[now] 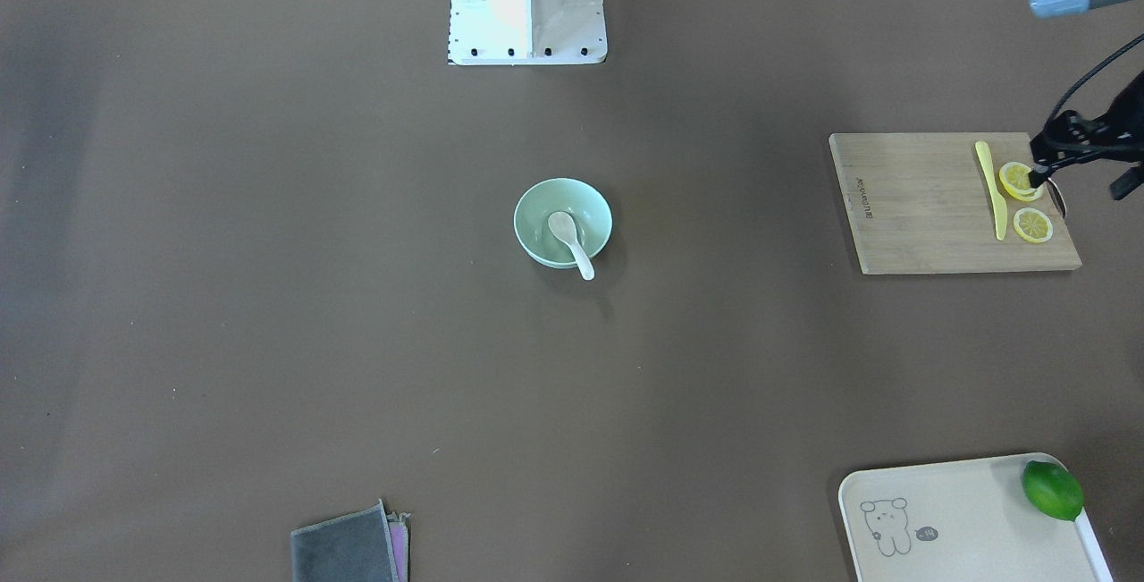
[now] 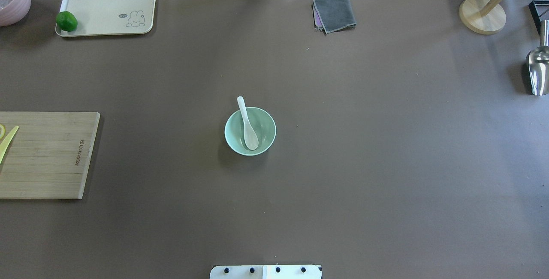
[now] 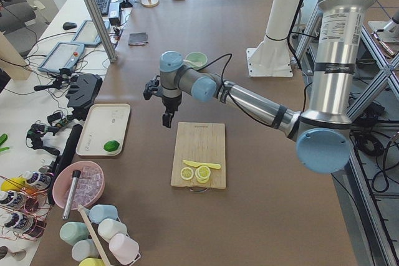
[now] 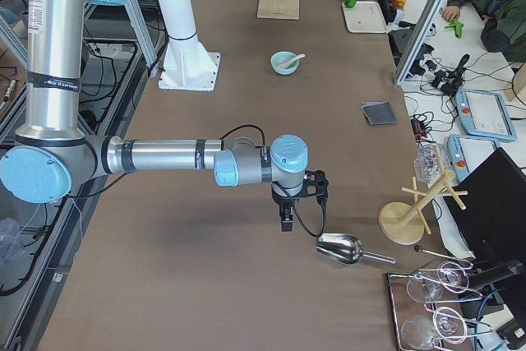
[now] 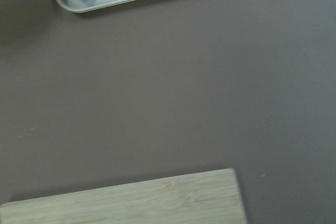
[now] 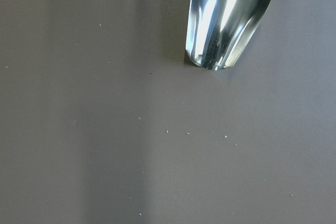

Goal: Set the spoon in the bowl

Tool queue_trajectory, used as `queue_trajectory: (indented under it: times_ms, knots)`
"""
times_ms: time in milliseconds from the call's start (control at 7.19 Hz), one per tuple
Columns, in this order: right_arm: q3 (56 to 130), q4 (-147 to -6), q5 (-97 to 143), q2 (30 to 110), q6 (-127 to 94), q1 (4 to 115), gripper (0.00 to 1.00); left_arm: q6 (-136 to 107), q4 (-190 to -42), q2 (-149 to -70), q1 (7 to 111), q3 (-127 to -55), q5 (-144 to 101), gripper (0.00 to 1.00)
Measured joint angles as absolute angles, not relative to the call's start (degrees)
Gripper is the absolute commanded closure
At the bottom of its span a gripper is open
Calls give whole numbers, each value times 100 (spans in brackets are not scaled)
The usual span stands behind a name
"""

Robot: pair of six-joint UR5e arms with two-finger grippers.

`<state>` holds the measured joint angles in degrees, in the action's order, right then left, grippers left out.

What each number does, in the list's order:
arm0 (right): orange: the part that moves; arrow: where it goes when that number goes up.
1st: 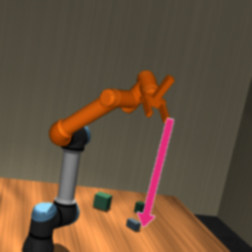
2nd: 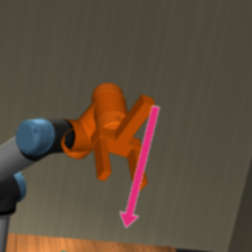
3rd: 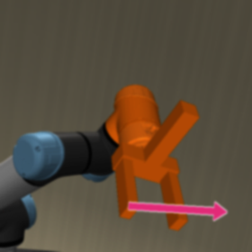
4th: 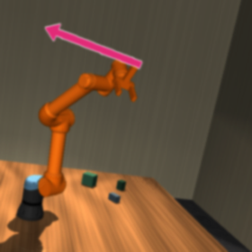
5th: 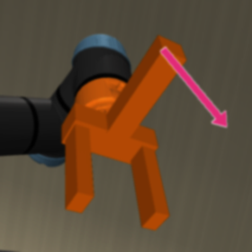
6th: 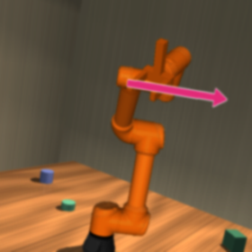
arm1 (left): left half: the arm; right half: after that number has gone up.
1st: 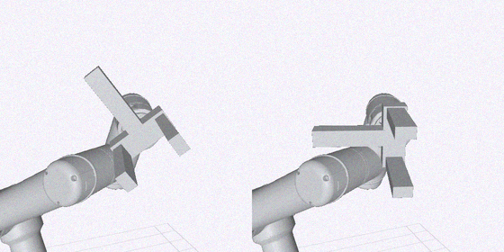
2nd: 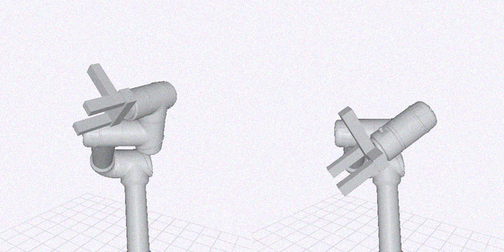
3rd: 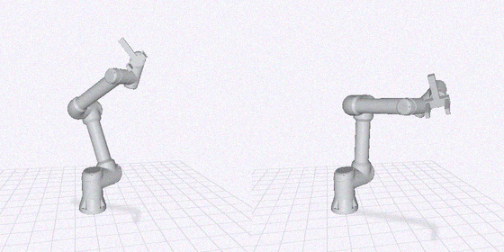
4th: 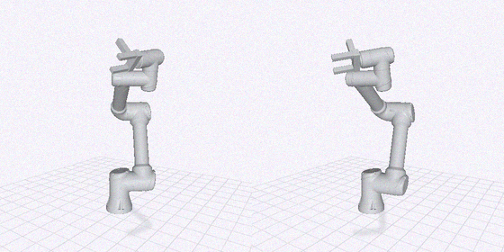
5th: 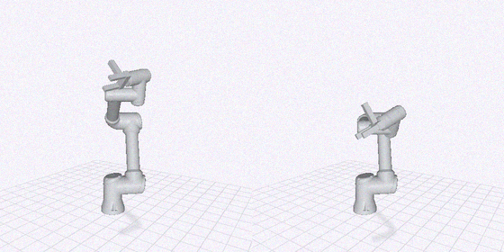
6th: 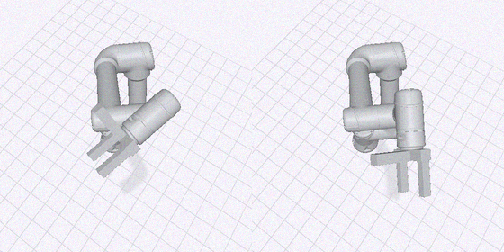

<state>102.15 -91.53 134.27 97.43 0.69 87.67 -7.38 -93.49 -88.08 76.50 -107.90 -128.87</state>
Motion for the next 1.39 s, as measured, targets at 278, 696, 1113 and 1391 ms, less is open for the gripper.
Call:
queue_trajectory:
  times_ms: [278, 696, 1113, 1391]
  knots:
    - [10351, -9563, 13372, 9819, 511, 9086, 0, 233, -9379, -8444, 8286, -10370, -12933, 2]
    - [10362, -9598, 13352, 9789, 571, 9155, 0, 331, -9327, -8346, 8835, -9933, -13043, 2]
    - [10374, -9513, 13404, 9763, 558, 9156, 0, 344, -9328, -8294, 9011, -10009, -13066, 2]
    - [10367, -9369, 13425, 9793, 564, 9141, 0, 356, -9339, -8221, 9017, -10054, -13094, 2]
